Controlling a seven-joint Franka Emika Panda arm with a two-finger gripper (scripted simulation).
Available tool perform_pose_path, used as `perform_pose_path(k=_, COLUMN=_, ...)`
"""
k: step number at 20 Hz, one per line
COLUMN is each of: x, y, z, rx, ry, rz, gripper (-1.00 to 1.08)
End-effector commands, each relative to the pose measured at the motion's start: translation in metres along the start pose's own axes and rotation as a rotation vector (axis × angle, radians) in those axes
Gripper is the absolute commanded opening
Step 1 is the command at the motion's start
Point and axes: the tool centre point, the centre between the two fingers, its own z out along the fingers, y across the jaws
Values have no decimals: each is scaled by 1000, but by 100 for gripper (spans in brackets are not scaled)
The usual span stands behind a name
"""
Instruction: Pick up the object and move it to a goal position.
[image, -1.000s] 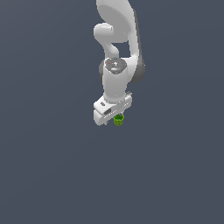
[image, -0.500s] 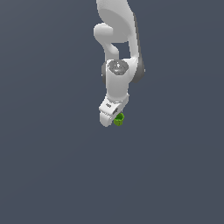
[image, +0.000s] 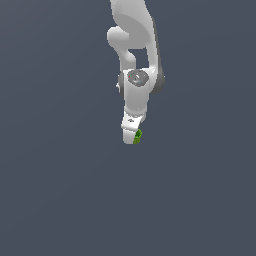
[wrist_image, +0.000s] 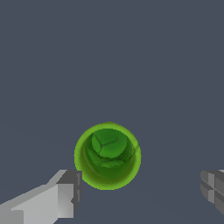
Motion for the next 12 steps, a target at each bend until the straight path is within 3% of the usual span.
perform_pose_path(k=1, x=1, y=-6, z=3, rx=1, ry=1, rz=-72, gripper=100)
perform_pose_path(k=12, x=4, y=-22, z=12, rx=2, ry=5, rz=-265, gripper=100)
